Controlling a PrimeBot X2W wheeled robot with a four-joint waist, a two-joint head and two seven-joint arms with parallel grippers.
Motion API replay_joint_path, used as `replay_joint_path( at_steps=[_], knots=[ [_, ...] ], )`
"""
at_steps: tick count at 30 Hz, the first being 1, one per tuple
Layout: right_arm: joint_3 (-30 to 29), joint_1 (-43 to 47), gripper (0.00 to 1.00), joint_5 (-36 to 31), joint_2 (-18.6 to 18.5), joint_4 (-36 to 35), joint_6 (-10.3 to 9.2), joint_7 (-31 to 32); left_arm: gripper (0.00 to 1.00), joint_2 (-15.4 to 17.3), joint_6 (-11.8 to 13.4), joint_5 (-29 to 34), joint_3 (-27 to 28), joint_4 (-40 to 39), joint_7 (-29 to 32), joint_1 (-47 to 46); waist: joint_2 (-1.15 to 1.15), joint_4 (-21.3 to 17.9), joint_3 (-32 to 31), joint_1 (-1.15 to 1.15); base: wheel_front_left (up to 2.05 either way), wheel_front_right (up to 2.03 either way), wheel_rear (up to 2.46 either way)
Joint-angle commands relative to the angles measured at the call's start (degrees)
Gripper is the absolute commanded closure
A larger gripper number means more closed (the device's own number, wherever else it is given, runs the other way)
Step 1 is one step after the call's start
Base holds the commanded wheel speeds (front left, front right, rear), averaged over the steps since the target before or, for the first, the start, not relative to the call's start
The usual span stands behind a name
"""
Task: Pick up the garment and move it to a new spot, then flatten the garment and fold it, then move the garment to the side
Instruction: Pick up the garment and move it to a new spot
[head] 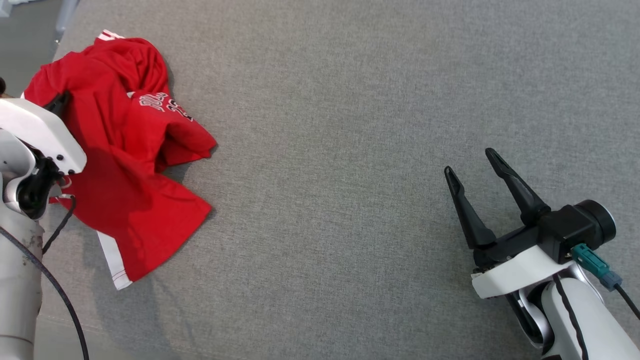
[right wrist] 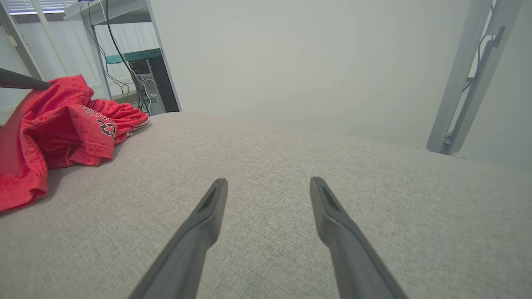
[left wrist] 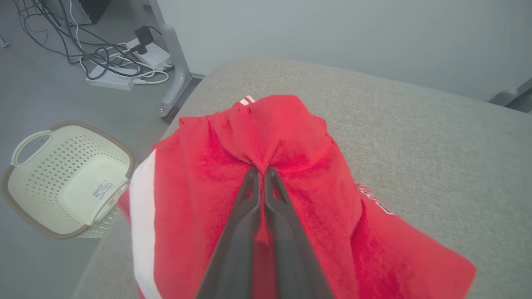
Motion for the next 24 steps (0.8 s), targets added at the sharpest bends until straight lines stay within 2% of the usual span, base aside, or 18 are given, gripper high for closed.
replay_joint_path(
  at_steps=[1,10,17,22,24],
  knots=[
    [-0.2,-0.1,0.00,0.2,0.0,0.3,0.00,-0.3,1.00,0.7,0.2,-0.4,0.5,-0.9,-1.2,-0.6,0.00,0.3,-1.3,0.00,0.00,0.00,0.00],
    [-0.2,1.2,0.00,1.1,2.0,2.6,0.00,-0.6,1.00,1.3,0.5,-2.3,3.5,-9.7,-8.7,0.3,0.00,1.0,-7.5,0.00,0.00,0.00,0.00],
    [-1.5,2.0,0.00,1.7,3.6,2.3,0.00,-0.7,1.00,0.0,-0.2,-3.8,3.4,-23.0,-12.9,1.9,0.00,0.1,-11.5,0.00,0.00,0.00,0.00],
    [-2.8,2.7,0.00,1.3,4.5,1.8,0.00,-0.7,1.00,-2.5,-0.4,-4.7,1.0,-32.7,-12.8,3.8,0.00,-1.6,-13.2,0.00,0.00,0.00,0.00],
    [-3.0,2.8,0.00,1.2,4.6,1.6,0.00,-0.7,1.00,-3.3,-0.2,-5.0,0.7,-34.3,-12.5,4.1,0.00,-2.1,-13.5,0.00,0.00,0.00,0.00]
  ],
)
